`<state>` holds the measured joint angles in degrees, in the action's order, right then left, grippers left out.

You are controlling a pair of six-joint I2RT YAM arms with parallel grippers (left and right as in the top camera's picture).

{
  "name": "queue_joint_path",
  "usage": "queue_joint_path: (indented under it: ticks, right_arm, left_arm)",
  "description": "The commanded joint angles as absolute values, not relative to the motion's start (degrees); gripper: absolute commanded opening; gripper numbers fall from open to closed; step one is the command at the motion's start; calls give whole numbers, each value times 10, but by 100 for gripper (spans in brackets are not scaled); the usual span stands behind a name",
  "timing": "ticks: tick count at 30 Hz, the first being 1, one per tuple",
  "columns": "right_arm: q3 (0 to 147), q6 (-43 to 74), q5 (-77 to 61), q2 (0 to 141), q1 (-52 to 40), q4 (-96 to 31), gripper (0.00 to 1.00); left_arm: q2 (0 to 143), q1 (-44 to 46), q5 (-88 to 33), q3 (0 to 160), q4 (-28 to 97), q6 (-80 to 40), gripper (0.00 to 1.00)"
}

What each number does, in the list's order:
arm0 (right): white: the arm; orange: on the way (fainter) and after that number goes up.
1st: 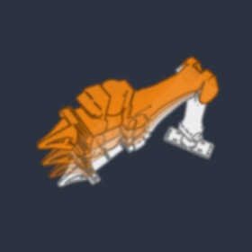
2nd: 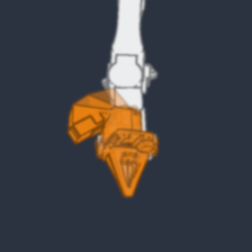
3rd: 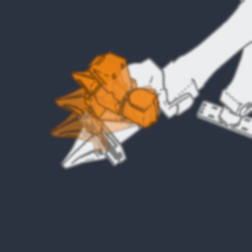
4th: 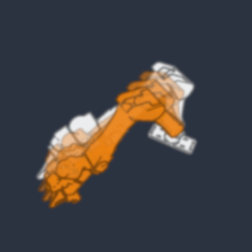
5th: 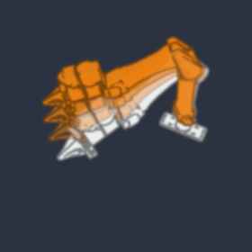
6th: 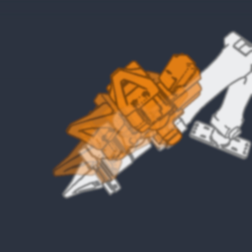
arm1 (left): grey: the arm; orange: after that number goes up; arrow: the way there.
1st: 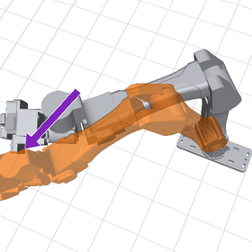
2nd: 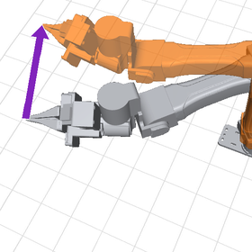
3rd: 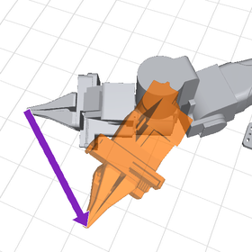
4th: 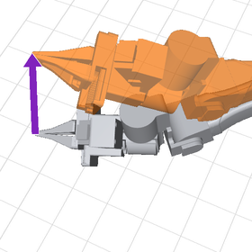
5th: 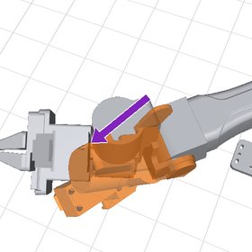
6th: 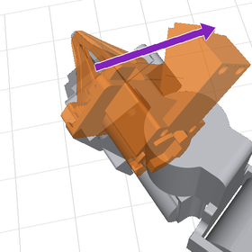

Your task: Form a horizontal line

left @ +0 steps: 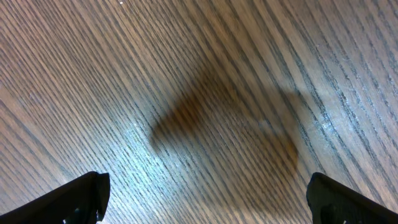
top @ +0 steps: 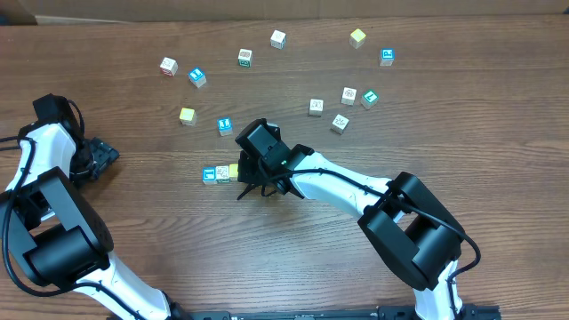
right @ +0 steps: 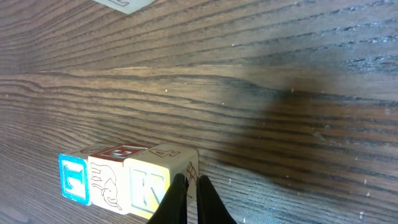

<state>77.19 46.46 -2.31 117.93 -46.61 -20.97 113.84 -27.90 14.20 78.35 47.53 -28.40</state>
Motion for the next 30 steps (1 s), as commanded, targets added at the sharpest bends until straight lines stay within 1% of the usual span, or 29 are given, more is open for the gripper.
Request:
queue_joint_path:
  ticks: [1,30]
  right_arm:
    - [769,460,-10,1185,-469,-204,4]
    - [769,461,-19,1185,-469,-205,4]
  left_arm:
    - [1140,-284,148,780,475,-283,100]
    - [1140,-284,148,780,475,-283,100]
